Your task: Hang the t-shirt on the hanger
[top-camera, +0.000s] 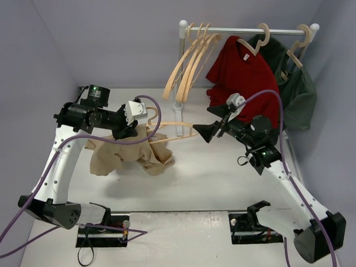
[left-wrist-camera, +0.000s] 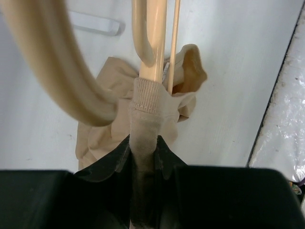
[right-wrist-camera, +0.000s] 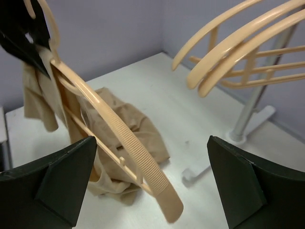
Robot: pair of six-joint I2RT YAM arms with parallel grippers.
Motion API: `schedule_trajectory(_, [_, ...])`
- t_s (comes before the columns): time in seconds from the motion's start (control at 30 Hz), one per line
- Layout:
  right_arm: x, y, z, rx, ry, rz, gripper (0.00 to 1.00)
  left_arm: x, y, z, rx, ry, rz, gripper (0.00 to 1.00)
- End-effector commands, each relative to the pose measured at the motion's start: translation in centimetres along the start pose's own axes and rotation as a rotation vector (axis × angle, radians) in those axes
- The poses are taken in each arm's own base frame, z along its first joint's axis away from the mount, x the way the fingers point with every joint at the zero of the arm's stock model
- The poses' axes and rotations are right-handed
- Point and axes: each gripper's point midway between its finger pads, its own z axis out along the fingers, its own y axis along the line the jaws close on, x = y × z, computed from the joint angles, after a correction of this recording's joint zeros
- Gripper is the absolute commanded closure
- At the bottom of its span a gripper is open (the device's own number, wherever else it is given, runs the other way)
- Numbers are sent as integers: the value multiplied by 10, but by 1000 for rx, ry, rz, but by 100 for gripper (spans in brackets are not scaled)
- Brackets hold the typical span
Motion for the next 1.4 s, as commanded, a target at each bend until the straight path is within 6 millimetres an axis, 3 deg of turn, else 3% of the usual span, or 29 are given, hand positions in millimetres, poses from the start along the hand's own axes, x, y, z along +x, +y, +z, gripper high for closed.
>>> schedule_trajectory(0.0, [-49,-16,-24,210,-133,8,5,-13,31,-6,-195,-73,-49,100])
schedule_trajectory(0.13, [-14,-8,-31,226,-79,161,15,-9,35,-1,-261,-115,-90,100])
schedule_trajectory(0.27, [18,4,-27,233,-31,282,28,-10,36,-8,-324,-153,-95,100])
schedule_trajectory(0.33, [41,26,-14,240,11,344,34,-12,34,-13,-348,-168,-105,100])
schedule_trajectory(0.47, [71,52,7,298,49,455,36,-16,31,-19,-364,-189,-135,100])
schedule_trajectory(0.53, [87,54,16,344,53,503,36,-17,29,-19,-362,-195,-146,100])
schedule_trajectory(0.7, [97,67,41,403,7,565,34,-16,22,-21,-360,-204,-167,100])
schedule_trajectory(0.83, [113,62,60,460,19,579,34,-16,16,-24,-364,-217,-174,100])
schedule_trajectory(1.03, [117,59,82,481,8,596,37,-18,10,-26,-362,-229,-174,100])
schedule_trajectory(1.37, [139,60,98,485,46,605,52,-20,5,-27,-351,-237,-165,100])
